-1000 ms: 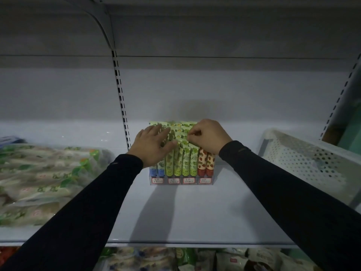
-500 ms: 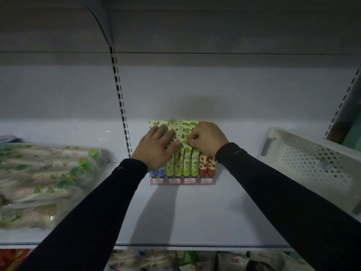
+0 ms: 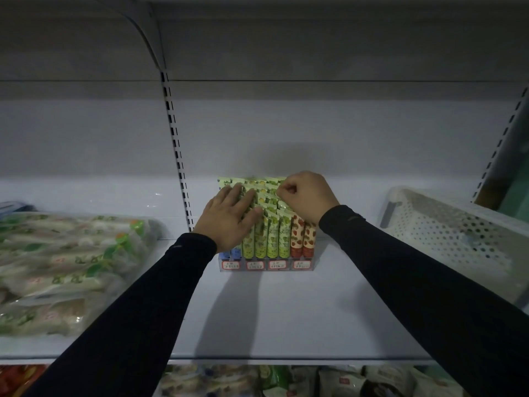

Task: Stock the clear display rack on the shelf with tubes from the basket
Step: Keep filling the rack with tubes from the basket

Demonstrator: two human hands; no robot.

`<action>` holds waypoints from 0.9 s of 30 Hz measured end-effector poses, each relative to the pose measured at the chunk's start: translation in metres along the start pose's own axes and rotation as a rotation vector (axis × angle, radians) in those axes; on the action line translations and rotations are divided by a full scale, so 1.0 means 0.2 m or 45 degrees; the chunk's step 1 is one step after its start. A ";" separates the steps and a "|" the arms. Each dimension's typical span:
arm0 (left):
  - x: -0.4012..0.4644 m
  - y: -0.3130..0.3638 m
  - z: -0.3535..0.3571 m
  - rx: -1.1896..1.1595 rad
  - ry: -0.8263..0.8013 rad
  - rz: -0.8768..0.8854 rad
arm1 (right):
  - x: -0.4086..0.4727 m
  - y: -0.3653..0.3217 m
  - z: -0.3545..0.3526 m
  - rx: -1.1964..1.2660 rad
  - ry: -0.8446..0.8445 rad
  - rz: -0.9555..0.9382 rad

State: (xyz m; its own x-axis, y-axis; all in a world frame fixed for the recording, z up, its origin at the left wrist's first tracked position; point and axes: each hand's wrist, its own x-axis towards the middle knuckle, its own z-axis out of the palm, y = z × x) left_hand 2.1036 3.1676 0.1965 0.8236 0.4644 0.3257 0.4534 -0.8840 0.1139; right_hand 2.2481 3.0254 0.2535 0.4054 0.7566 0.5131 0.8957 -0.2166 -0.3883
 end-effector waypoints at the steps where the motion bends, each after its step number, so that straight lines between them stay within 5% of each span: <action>1: 0.00 0.01 0.00 -0.011 0.006 0.001 | 0.01 0.00 0.00 0.001 -0.012 0.006; 17: 0.00 0.00 0.00 -0.001 0.035 -0.012 | 0.08 0.01 0.09 -0.229 -0.101 0.039; 27: -0.07 0.07 -0.10 -0.121 0.031 -0.068 | -0.01 0.11 -0.12 0.084 0.015 0.089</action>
State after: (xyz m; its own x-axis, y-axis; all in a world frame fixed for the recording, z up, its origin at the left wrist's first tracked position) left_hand 2.0916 3.1481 0.2119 0.7902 0.5104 0.3393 0.4610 -0.8598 0.2198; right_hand 2.2705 3.0043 0.2614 0.4688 0.7339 0.4916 0.8514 -0.2273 -0.4727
